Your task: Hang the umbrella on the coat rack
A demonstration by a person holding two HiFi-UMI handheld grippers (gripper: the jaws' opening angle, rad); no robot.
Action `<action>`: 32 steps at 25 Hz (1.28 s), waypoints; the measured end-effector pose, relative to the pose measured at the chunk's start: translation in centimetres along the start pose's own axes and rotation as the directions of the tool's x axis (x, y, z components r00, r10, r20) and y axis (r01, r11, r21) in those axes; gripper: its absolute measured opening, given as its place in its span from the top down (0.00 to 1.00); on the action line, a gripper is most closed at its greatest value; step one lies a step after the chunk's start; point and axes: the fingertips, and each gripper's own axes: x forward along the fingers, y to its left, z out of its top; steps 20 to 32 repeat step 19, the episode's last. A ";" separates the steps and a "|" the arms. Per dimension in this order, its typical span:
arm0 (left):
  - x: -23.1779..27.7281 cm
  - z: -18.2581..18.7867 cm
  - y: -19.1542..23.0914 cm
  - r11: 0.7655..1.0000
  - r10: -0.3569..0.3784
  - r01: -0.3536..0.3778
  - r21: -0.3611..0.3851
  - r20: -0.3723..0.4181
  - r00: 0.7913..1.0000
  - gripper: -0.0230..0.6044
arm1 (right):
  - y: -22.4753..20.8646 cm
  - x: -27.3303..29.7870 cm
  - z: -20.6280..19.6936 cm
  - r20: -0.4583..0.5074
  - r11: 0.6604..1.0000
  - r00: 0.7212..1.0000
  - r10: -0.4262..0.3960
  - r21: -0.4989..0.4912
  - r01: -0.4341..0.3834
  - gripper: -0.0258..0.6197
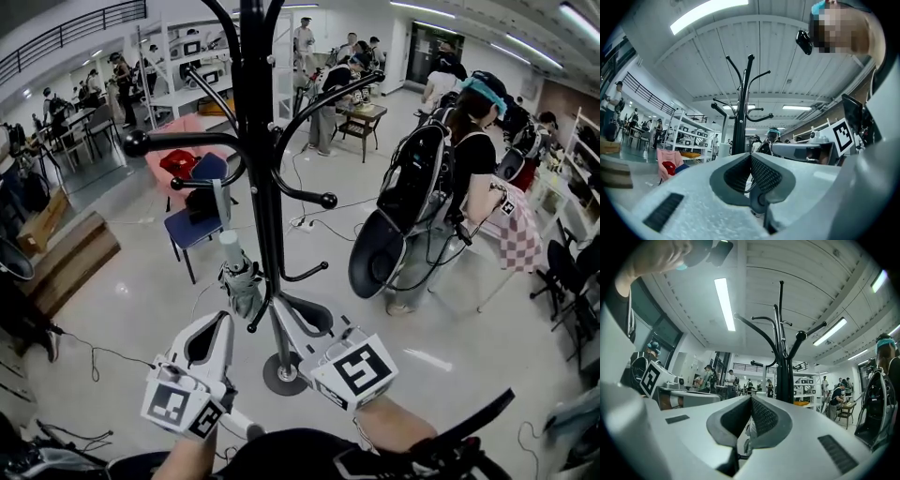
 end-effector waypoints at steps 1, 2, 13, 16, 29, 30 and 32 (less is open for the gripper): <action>0.0 -0.1 0.2 1.000 0.001 -0.001 -0.002 -0.001 1.000 0.95 | 0.1 0.2 -0.1 -0.002 1.000 1.000 0.001 -0.001 -0.001 0.95; 0.1 -0.2 0.4 1.000 0.000 0.000 -0.004 -0.003 1.000 0.95 | 0.1 0.4 -0.2 -0.002 1.000 1.000 0.000 -0.002 0.000 0.95; -0.1 0.0 1.0 1.000 0.001 -0.002 -0.016 -0.006 1.000 0.95 | 0.1 0.7 -0.1 -0.007 1.000 1.000 -0.017 -0.003 0.017 0.95; 0.1 -0.2 1.2 1.000 -0.003 0.003 -0.019 -0.006 1.000 0.95 | 0.1 1.0 -0.3 -0.010 1.000 1.000 -0.020 -0.003 0.020 0.95; 0.2 -0.3 1.4 1.000 -0.007 0.007 -0.021 -0.004 1.000 0.95 | 0.1 1.2 -0.7 -0.016 1.000 1.000 -0.024 0.000 0.024 0.95; 0.2 -0.3 1.4 1.000 -0.007 0.007 -0.021 -0.004 1.000 0.95 | 0.1 1.2 -0.7 -0.016 1.000 1.000 -0.024 0.000 0.024 0.95; 0.2 -0.3 1.4 1.000 -0.007 0.007 -0.021 -0.004 1.000 0.95 | 0.1 1.2 -0.7 -0.016 1.000 1.000 -0.024 0.000 0.024 0.95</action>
